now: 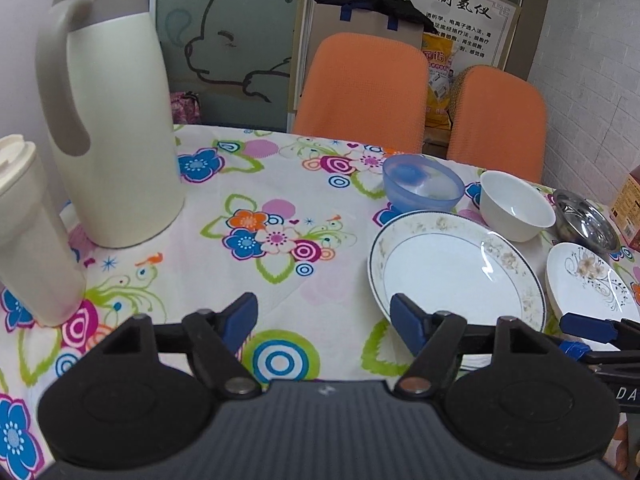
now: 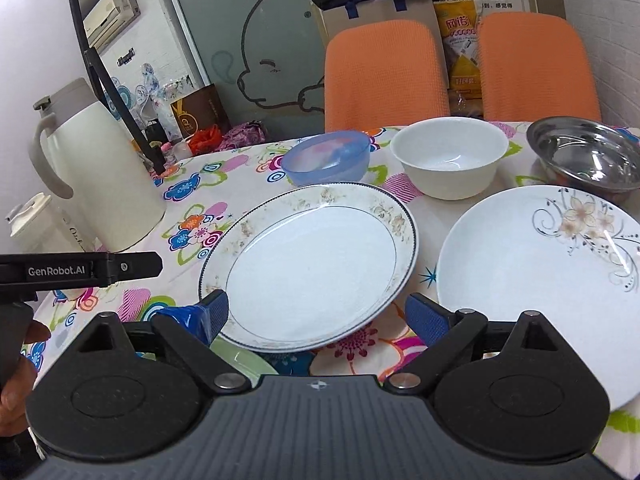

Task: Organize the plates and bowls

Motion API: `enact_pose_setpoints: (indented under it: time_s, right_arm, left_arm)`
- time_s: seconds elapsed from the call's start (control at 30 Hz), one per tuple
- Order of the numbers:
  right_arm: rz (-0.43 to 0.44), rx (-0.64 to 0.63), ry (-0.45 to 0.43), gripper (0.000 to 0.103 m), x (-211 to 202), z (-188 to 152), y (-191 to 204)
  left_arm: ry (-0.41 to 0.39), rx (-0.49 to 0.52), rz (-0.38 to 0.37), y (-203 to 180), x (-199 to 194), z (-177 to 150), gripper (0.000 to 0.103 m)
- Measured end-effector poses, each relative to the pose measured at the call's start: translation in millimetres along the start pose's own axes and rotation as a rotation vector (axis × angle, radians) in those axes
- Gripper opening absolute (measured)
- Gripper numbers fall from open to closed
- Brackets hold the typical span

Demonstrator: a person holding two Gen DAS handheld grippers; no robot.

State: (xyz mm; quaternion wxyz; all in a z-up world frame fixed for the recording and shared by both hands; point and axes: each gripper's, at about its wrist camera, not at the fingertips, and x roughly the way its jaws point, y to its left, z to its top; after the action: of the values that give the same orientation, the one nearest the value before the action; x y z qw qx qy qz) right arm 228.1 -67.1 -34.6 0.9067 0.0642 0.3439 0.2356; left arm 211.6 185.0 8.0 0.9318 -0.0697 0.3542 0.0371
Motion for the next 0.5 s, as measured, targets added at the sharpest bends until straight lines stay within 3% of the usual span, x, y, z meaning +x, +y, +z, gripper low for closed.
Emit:
enact_pose_setpoints:
  time_s: [0.27,0.4,0.5]
  right_arm:
    - [-0.095,-0.079,0.047,0.085,35.6,12.9,5.7]
    - [-0.059,-0.11,0.063,0.084,42.7,16.9,8.6]
    - [-0.098,-0.116,0.039,0.083,41.3,18.0,5.0]
  left_arm:
    - [0.043,0.017,0.013,7.5,32.8,18.4,0.073]
    - [0.054,0.006,0.021,12.7,41.2,23.9,0.073]
    - [0.074,0.005,-0.009,10.0,48.8,26.3,0.073]
